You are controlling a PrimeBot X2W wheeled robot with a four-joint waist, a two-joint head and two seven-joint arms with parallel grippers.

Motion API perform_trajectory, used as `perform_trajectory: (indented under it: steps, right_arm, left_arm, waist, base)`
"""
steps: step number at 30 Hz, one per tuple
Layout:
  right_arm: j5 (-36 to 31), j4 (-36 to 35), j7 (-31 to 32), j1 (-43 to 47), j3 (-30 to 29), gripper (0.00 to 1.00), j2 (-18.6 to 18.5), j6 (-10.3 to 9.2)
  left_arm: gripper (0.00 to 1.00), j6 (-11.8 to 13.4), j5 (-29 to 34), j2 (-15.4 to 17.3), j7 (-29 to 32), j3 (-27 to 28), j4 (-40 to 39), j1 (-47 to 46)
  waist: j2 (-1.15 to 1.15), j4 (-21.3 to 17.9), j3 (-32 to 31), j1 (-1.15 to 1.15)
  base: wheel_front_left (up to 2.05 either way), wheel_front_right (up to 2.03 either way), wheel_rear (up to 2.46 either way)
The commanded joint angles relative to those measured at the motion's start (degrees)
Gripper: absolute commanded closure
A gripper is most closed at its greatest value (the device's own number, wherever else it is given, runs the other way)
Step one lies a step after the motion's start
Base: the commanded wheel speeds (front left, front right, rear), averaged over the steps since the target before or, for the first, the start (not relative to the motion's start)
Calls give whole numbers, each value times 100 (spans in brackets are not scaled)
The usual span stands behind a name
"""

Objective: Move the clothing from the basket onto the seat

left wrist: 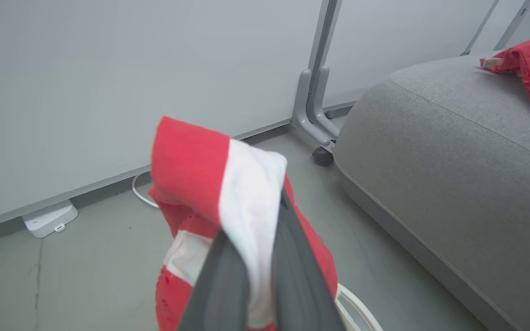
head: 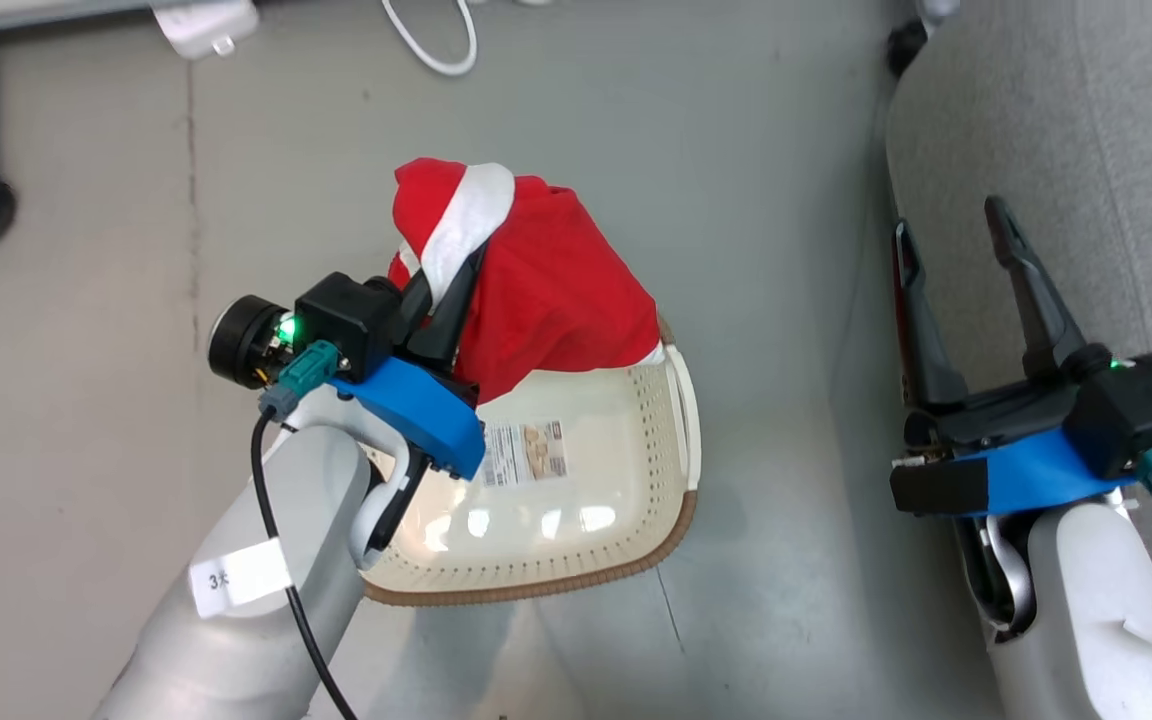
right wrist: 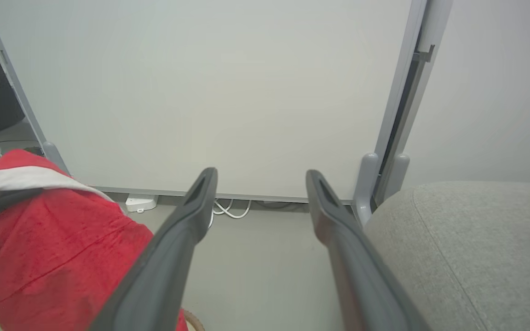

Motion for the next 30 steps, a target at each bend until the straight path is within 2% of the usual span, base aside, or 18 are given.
perform_trajectory:
  steps: [1,7,12,22,30]
  right_arm:
    - [10,37,-19,108,-9,0,-1,1]
    - [107,152,-19,446,-6,0,0,1]
    - [162,240,-19,709,8,0,-1,1]
    - [231,328,-19,1148,-7,0,-1,1]
    - [278,329,-18,1324,-10,0,0,1]
  left_arm:
    - [100,-17,75,-23,-27,83,-110,98]
    - [100,-52,331,-153,-26,271,-521,197]
    - [100,-72,467,-227,-27,194,-720,88]
    - [100,-61,393,-287,-27,-259,-839,-123]
    - [100,-61,263,-275,-27,-566,-803,-120]
  waist:
    - [0,113,-441,1]
    - [0,158,-1074,1]
    - [0,188,-1471,1]
    - [0,237,-2092,1]
    - [0,244,-2288,1]
  base:
    - [0,0,0]
    - [0,0,0]
    - [0,0,0]
    - [0,0,0]
    - [0,0,0]
